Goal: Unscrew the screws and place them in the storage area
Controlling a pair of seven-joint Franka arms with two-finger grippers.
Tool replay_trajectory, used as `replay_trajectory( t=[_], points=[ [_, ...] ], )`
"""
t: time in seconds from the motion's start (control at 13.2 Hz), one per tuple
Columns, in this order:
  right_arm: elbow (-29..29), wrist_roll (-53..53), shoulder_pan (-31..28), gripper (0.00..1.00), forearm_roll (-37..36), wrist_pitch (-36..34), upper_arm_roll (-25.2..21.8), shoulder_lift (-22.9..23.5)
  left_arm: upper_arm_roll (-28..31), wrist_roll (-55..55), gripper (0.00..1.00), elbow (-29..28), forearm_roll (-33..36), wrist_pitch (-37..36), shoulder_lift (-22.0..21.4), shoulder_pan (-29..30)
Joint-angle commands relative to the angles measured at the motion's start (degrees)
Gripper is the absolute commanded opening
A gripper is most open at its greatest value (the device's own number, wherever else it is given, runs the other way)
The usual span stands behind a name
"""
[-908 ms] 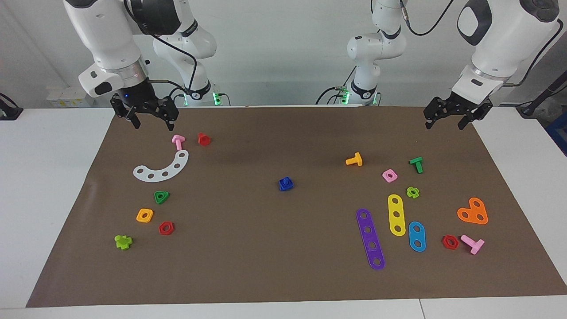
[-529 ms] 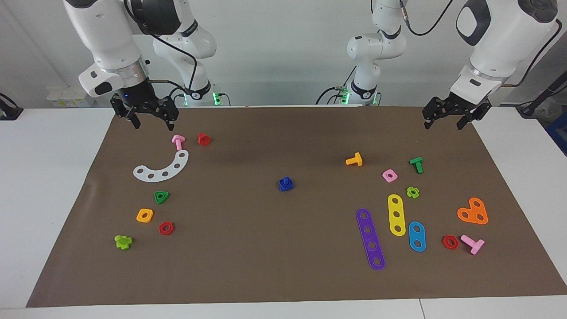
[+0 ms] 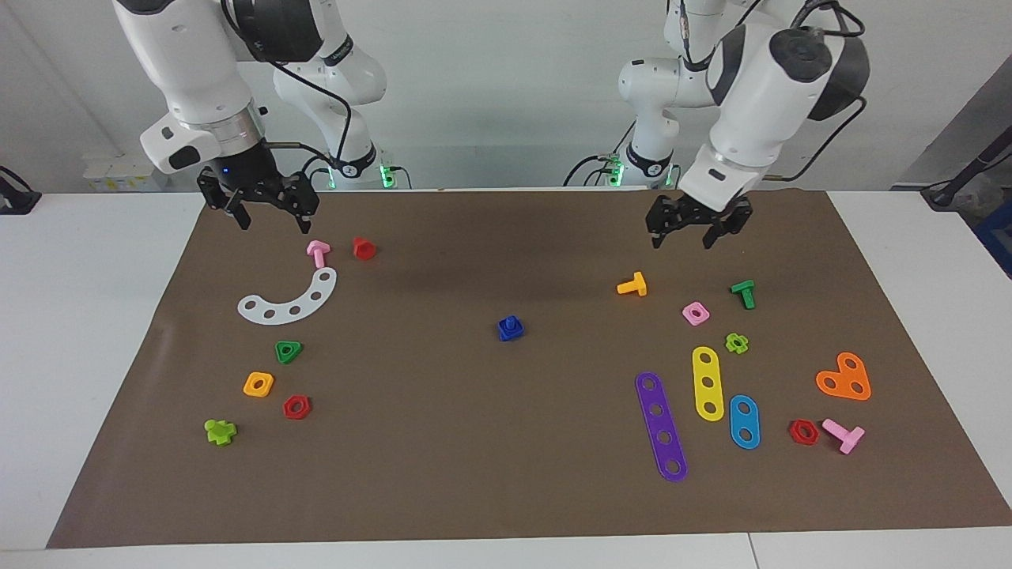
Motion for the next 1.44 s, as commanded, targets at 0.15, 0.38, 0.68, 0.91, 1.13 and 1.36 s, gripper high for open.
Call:
replay_trajectory(
  t=[0.15, 0.38, 0.68, 0.91, 1.13, 1.36],
  points=[
    [-0.33, -2.20, -0.82, 1.00, 1.09, -0.94, 0.20, -0.80, 1.10, -19.13, 0.85, 0.34, -4.53, 14.60, 8.09, -9.43],
    [-0.42, -2.20, -0.83, 1.00, 1.09, -0.94, 0.20, -0.80, 1.28, -31.60, 0.82, 2.80, -4.54, 21.46, 15.56, -14.88],
    [-0.42, -2.20, -0.83, 1.00, 1.09, -0.94, 0.11, -0.80, 1.63, -38.58, 0.74, 3.07, -2.62, 24.99, 21.89, -19.02],
    [-0.59, -2.20, -0.91, 1.00, 1.09, -0.94, 0.02, -0.89, 1.63, -38.76, 0.72, 2.46, 0.89, 26.23, 22.96, -19.81],
    [-0.68, -2.02, -0.83, 1.00, 1.09, -0.85, 0.11, -0.98, 1.63, -38.85, 0.68, 0.61, 1.79, 28.07, 23.13, -20.34],
    [-0.85, -2.20, -0.83, 1.00, 1.09, -0.85, 0.02, -1.07, 1.72, -39.11, 0.67, 0.60, 1.87, 28.07, 24.63, -21.40]
  ],
)
